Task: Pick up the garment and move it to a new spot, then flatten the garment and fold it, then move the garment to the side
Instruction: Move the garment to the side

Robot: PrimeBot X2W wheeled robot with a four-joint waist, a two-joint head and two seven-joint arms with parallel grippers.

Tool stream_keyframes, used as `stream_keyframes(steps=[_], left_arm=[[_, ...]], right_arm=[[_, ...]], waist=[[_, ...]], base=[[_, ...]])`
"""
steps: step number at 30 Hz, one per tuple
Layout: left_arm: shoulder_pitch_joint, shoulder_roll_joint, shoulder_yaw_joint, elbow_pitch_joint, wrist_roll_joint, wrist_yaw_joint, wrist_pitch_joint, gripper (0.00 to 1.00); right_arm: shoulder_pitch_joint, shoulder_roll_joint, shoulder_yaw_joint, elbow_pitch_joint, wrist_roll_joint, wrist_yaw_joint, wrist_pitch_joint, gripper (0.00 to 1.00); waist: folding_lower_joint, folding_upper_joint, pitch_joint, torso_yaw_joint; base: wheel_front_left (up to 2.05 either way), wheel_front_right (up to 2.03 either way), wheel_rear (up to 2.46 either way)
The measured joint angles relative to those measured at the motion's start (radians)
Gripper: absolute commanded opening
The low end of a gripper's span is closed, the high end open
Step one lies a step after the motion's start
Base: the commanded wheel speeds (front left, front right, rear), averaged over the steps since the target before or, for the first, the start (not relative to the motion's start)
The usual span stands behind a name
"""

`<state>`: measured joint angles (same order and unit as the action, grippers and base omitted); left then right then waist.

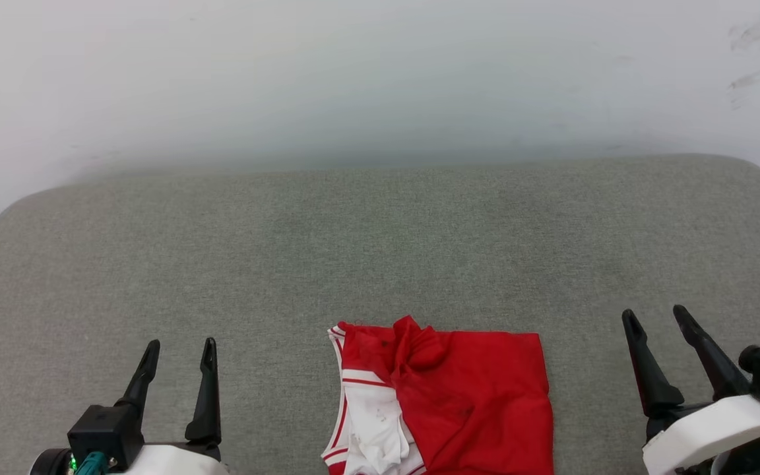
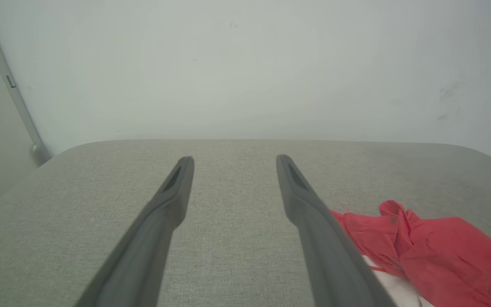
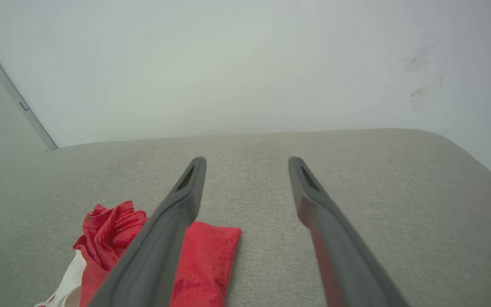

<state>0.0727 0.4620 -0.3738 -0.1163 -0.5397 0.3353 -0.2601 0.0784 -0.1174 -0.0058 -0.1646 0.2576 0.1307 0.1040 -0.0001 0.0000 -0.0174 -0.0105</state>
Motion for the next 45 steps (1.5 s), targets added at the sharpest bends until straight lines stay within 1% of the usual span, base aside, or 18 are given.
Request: stream_keyframes(steps=[2,6,9,12,14,17,21,26,28,29,30,31,34,36,38,41,45], left_arm=[[-0.001,-0.003,0.008,0.0,0.003,0.0,0.0,1.0],[-0.017,-0.025,0.03,-0.008,0.009,0.0,0.0,1.0],[-0.036,-0.038,0.038,-0.025,0.026,-0.008,-0.002,1.0],[-0.061,-0.049,0.039,-0.036,0.046,-0.021,-0.002,1.0],[-0.079,-0.057,0.04,-0.042,0.061,-0.033,-0.002,1.0],[-0.104,-0.072,0.044,-0.049,0.074,-0.051,-0.003,1.0],[-0.117,-0.099,0.057,-0.047,0.089,-0.071,-0.003,1.0],[-0.135,-0.127,0.067,-0.03,0.106,-0.1,-0.003,1.0],[-0.141,-0.132,0.074,-0.023,0.113,-0.11,-0.003,1.0],[-0.141,-0.134,0.078,-0.019,0.115,-0.115,-0.003,1.0],[-0.141,-0.136,0.082,-0.015,0.117,-0.118,-0.003,1.0],[-0.141,-0.137,0.085,-0.011,0.121,-0.123,-0.003,1.0],[-0.141,-0.144,0.091,0.001,0.124,-0.13,-0.003,1.0],[-0.14,-0.145,0.095,0.008,0.131,-0.133,-0.003,1.0],[-0.134,-0.148,0.097,0.012,0.131,-0.135,-0.003,1.0],[-0.118,-0.148,0.1,0.015,0.133,-0.14,-0.003,1.0],[-0.1,-0.146,0.104,0.008,0.137,-0.142,-0.003,1.0]], right_arm=[[-0.001,0.011,-0.023,0.012,0.025,0.0,0.013,1.0],[-0.01,0.01,-0.072,0.078,0.131,0.0,0.076,1.0],[-0.019,-0.02,-0.127,0.15,0.217,0.0,0.168,1.0],[-0.039,-0.051,-0.14,0.217,0.288,0.0,0.294,1.0],[-0.05,-0.07,-0.133,0.255,0.342,0.0,0.378,1.0],[-0.076,-0.08,-0.106,0.287,0.413,0.0,0.469,1.0],[-0.113,-0.075,-0.05,0.311,0.498,0.0,0.52,1.0],[-0.143,-0.067,0.008,0.378,0.573,0.001,0.584,1.0],[-0.159,-0.07,0.023,0.397,0.583,0.001,0.61,1.0],[-0.164,-0.071,0.028,0.401,0.59,0.001,0.611,0.97],[-0.167,-0.07,0.031,0.406,0.602,0.001,0.613,0.37],[-0.173,-0.073,0.041,0.406,0.603,0.001,0.612,0.0],[-0.185,-0.081,0.074,0.398,0.603,0.0,0.599,0.0],[-0.192,-0.098,0.107,0.374,0.585,0.0,0.591,0.0],[-0.211,-0.13,0.14,0.335,0.558,0.0,0.579,0.0],[-0.246,-0.188,0.202,0.278,0.487,0.0,0.574,0.0],[-0.281,-0.26,0.265,0.21,0.405,0.0,0.593,0.0]], waist=[[0.0,0.0,0.003,0.004],[0.0001,0.0,0.013,0.016],[0.0001,0.0,0.029,0.032],[0.0001,0.0,0.054,0.049],[0.0001,0.0,0.074,0.062],[0.0002,0.0,0.107,0.083],[0.0002,0.0,0.151,0.111],[0.0003,0.0,0.19,0.145],[0.0002,0.0,0.199,0.156],[0.0003,0.0,0.202,0.159],[0.0003,0.0,0.204,0.161],[0.0003,0.0,0.204,0.162],[0.0003,0.0,0.196,0.159],[0.0003,0.0,0.186,0.152],[0.0003,0.0,0.175,0.141],[0.0003,0.0,0.154,0.118],[0.0002,0.0,0.132,0.068]], base=[[0.0,0.0,0.0],[0.0,0.0,0.0],[0.0,0.0,0.0],[0.0,0.0,0.0],[0.0,0.0,0.0],[0.0,0.0,0.0],[0.0,0.0,0.0],[0.0,0.0,0.0],[0.0,0.0,0.0],[0.0,0.0,0.0],[0.0,0.0,0.0],[0.0,0.0,0.0],[0.0,0.0,0.0],[0.0,0.0,0.0],[0.0,0.0,0.0],[0.0,0.0,0.0],[0.0,0.0,0.0]])
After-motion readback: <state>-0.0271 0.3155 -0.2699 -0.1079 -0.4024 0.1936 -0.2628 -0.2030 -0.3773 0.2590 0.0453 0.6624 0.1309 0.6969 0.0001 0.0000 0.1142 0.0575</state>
